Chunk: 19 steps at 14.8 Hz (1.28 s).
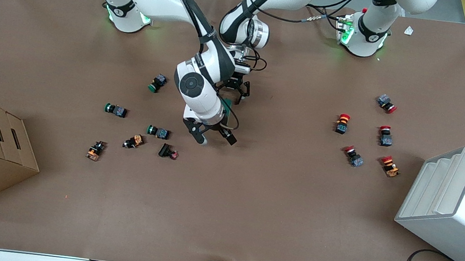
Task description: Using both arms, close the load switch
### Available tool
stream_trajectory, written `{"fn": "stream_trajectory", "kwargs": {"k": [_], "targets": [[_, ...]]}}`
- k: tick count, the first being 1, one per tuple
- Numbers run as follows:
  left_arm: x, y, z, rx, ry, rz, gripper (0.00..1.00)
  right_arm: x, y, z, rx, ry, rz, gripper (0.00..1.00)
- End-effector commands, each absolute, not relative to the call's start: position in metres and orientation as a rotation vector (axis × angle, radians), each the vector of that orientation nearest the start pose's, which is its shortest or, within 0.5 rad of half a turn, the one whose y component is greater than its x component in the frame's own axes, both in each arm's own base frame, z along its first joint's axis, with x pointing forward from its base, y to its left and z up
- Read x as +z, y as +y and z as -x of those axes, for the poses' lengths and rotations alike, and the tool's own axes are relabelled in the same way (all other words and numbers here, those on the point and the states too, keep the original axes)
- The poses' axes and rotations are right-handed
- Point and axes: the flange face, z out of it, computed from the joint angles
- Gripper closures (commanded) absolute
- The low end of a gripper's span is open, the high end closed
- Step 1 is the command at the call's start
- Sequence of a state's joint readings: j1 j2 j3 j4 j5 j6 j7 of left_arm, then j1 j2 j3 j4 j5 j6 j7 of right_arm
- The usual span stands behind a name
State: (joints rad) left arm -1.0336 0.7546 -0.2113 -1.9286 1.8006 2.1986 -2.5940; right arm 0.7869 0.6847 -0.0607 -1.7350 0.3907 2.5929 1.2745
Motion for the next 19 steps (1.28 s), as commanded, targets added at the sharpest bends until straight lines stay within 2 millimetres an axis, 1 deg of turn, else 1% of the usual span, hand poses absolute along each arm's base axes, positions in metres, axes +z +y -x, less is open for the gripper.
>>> {"fn": "stream_trajectory", "kwargs": {"k": [1, 2, 3, 4, 5, 7, 8, 10, 11, 13, 15, 16, 17, 19], "targets": [[0.1, -0.548, -0.233, -1.506, 0.089, 2.848, 0.0, 0.196, 0.448, -0.525, 0.096, 1.169, 2.626, 0.0], [0.109, -0.551, -0.234, -1.51, 0.083, 2.846, 0.0, 0.2, 0.445, -0.529, 0.105, 1.176, 2.626, 0.0], [0.117, -0.551, -0.242, -1.509, 0.062, 2.839, 0.0, 0.205, 0.439, -0.535, 0.131, 1.189, 2.634, 0.0], [0.125, -0.551, -0.247, -1.505, 0.053, 2.83, 0.0, 0.214, 0.432, -0.542, 0.163, 1.164, 2.66, 0.0], [0.139, -0.554, -0.251, -1.505, 0.045, 2.826, 0.01, 0.227, 0.423, -0.549, 0.201, 1.116, 2.697, 0.0], [0.159, -0.555, -0.259, -1.472, 0.012, 2.817, 0.01, 0.265, 0.387, -0.572, 0.225, 1.036, 2.743, 0.0], [0.169, -0.557, -0.261, -1.451, 0.015, 2.813, 0.01, 0.28, 0.367, -0.582, 0.229, 0.978, 2.773, 0.0], [0.186, -0.563, -0.265, -1.396, -0.012, 2.815, 0.01, 0.307, 0.324, -0.596, 0.239, 0.829, 2.86, 0.0], [0.196, -0.567, -0.272, -1.365, -0.044, 2.818, 0.01, 0.322, 0.299, -0.603, 0.228, 0.759, 2.915, 0.0], [0.223, -0.573, -0.289, -1.297, -0.102, 2.827, 0.01, 0.347, 0.262, -0.608, 0.228, 0.614, 3.011, 0.0], [0.26, -0.575, -0.316, -1.196, -0.165, 2.846, 0.01, 0.376, 0.221, -0.614, 0.218, 0.524, 3.061, 0.0], [0.282, -0.572, -0.33, -1.137, -0.187, 2.859, 0.01, 0.39, 0.201, -0.616, 0.211, 0.498, 3.08, 0.0], [0.309, -0.567, -0.345, -1.082, -0.193, 2.874, 0.01, 0.411, 0.175, -0.62, 0.204, 0.468, 3.115, 0.0], [0.368, -0.549, -0.376, -0.946, -0.216, 2.929, 0.01, 0.446, 0.141, -0.623, 0.25, 0.338, 3.188, 0.0]]}}
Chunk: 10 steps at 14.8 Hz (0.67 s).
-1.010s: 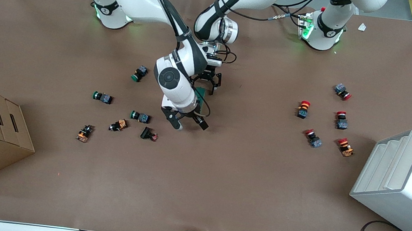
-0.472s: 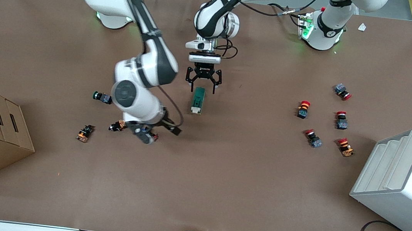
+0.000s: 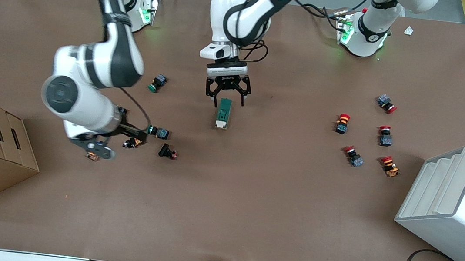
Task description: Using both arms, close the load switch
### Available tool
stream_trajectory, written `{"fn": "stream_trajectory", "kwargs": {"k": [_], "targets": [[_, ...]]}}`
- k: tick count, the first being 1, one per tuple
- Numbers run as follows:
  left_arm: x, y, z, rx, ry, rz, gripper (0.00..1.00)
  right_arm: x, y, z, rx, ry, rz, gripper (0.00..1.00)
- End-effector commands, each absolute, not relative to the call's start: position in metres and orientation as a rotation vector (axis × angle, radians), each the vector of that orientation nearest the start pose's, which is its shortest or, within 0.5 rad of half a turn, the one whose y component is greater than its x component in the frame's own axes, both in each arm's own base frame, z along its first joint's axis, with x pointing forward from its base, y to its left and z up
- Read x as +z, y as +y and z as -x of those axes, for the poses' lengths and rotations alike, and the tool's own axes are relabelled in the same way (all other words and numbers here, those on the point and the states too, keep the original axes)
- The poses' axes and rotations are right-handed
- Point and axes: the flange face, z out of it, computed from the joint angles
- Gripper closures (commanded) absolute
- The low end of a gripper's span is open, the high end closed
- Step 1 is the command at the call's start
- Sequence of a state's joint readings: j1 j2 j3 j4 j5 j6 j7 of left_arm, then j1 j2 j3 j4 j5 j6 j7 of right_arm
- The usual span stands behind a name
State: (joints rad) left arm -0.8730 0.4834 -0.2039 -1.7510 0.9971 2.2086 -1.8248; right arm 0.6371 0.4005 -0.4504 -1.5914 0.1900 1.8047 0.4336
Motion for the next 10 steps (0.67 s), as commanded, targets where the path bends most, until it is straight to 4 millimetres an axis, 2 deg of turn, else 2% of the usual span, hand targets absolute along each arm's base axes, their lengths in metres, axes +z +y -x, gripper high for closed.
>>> {"fn": "stream_trajectory", "kwargs": {"k": [1, 4, 6, 8, 9, 10], "targets": [[0.397, -0.536, -0.394, -0.887, -0.22, 2.962, 0.01, 0.465, 0.121, -0.623, 0.291, 0.291, 3.199, 0.0], [0.471, -0.481, -0.446, -0.739, -0.244, 3.013, 0.0, 0.505, 0.067, -0.618, 0.35, 0.191, 3.2, 0.0], [0.502, -0.439, -0.478, -0.617, -0.228, 3.004, 0.0, 0.527, 0.023, -0.613, 0.324, 0.116, 3.189, 0.0], [0.53, -0.396, -0.509, -0.477, -0.158, 2.992, 0.0, 0.537, -0.017, -0.608, 0.332, 0.072, 3.188, 0.0], [0.54, -0.372, -0.525, -0.419, -0.154, 2.992, 0.0, 0.541, -0.032, -0.607, 0.324, 0.068, 3.19, 0.0], [0.549, -0.353, -0.536, -0.382, -0.145, 2.997, 0.0, 0.549, -0.039, -0.605, 0.318, 0.074, 3.19, 0.0]]}}
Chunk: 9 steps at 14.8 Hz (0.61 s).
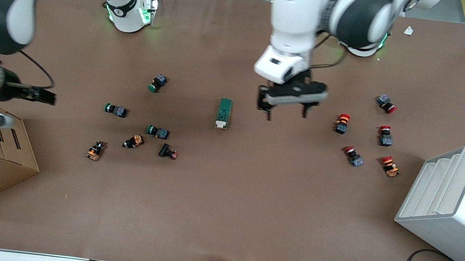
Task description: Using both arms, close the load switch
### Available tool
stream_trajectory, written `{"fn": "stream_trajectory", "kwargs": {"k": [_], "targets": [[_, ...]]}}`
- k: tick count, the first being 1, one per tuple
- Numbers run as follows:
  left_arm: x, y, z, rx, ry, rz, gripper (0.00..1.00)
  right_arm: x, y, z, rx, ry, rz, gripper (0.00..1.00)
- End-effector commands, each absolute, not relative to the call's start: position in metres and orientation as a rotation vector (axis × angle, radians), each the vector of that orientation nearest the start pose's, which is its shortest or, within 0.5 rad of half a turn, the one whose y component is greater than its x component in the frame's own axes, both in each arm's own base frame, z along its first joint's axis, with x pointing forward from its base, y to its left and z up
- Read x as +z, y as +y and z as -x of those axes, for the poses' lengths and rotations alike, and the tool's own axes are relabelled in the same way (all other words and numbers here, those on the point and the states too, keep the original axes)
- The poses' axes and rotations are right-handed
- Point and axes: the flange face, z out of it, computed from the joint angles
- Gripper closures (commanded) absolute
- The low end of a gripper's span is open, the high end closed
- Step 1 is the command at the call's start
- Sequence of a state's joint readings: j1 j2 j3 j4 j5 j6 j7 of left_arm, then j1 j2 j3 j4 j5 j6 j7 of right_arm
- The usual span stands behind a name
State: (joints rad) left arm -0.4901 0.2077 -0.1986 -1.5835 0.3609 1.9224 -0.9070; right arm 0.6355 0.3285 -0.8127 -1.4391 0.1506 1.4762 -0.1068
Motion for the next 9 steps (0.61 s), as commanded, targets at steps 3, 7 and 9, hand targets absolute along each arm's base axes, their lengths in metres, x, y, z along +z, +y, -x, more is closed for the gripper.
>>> {"fn": "stream_trajectory", "kwargs": {"k": [3, 7, 9], "targets": [[0.564, -0.304, -0.553, -0.326, -0.083, 2.974, 0.0, 0.569, -0.048, -0.604, 0.285, 0.111, 3.202, 0.0], [0.601, -0.196, -0.569, -0.194, 0.015, 3.09, 0.0, 0.6, -0.039, -0.599, 0.301, 0.097, 3.208, 0.0], [0.614, -0.153, -0.563, -0.114, 0.013, 3.081, 0.0, 0.602, -0.035, -0.6, 0.284, 0.113, 3.207, 0.0]]}}
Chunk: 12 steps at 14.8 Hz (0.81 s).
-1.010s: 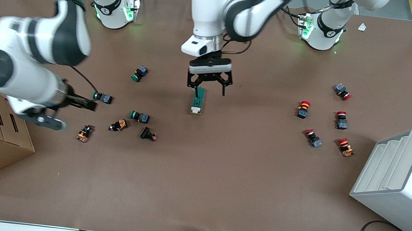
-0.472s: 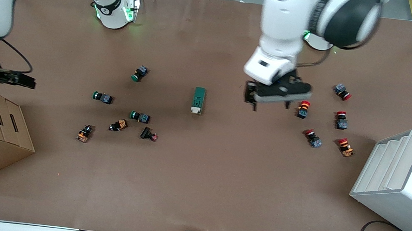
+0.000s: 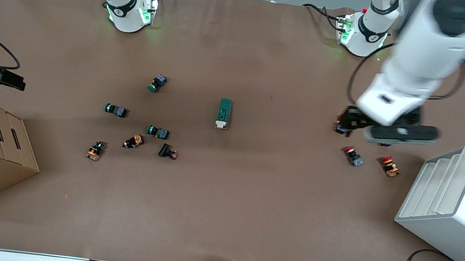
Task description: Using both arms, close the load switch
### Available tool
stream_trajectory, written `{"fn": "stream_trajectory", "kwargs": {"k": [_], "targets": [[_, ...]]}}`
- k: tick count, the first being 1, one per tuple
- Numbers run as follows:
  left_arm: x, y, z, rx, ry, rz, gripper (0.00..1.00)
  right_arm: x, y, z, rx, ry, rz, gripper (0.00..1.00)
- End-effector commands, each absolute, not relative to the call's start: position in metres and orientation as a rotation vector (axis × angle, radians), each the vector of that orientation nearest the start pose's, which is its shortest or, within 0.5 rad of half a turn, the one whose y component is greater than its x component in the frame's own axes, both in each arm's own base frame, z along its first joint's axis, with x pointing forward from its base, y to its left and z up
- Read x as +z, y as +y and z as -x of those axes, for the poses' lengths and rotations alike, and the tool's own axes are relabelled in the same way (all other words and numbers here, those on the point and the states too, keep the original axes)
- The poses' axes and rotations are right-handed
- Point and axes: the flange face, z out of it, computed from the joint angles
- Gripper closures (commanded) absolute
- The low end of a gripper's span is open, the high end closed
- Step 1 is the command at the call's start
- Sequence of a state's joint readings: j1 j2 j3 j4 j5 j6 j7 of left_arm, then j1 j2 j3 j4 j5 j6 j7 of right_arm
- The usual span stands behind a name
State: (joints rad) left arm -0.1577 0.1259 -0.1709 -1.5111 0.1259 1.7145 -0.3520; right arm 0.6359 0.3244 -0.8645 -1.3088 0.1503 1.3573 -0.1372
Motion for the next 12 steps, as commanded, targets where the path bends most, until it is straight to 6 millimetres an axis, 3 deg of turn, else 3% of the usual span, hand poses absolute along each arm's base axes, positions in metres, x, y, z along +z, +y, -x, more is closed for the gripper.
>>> {"fn": "stream_trajectory", "kwargs": {"k": [1, 3, 4, 8, 10, 12], "targets": [[0.618, -0.14, -0.561, -0.088, 0.043, 3.079, 0.0, 0.602, -0.029, -0.6, 0.289, 0.134, 3.202, 0.0], [0.627, -0.099, -0.556, -0.051, 0.086, 3.11, 0.0, 0.6, -0.025, -0.6, 0.294, 0.182, 3.194, 0.0], [0.63, -0.094, -0.55, -0.048, 0.082, 3.134, 0.0, 0.598, -0.025, -0.6, 0.295, 0.184, 3.177, 0.0], [0.634, -0.078, -0.539, -0.037, 0.012, 3.135, 0.0, 0.6, -0.025, -0.596, 0.313, 0.183, 3.14, 0.0], [0.635, -0.086, -0.529, -0.047, 0.026, 3.129, 0.0, 0.604, -0.034, -0.588, 0.327, 0.208, 3.107, 0.0], [0.636, -0.088, -0.528, -0.05, 0.024, 3.128, 0.0, 0.61, -0.029, -0.581, 0.335, 0.234, 3.083, 0.0]]}}
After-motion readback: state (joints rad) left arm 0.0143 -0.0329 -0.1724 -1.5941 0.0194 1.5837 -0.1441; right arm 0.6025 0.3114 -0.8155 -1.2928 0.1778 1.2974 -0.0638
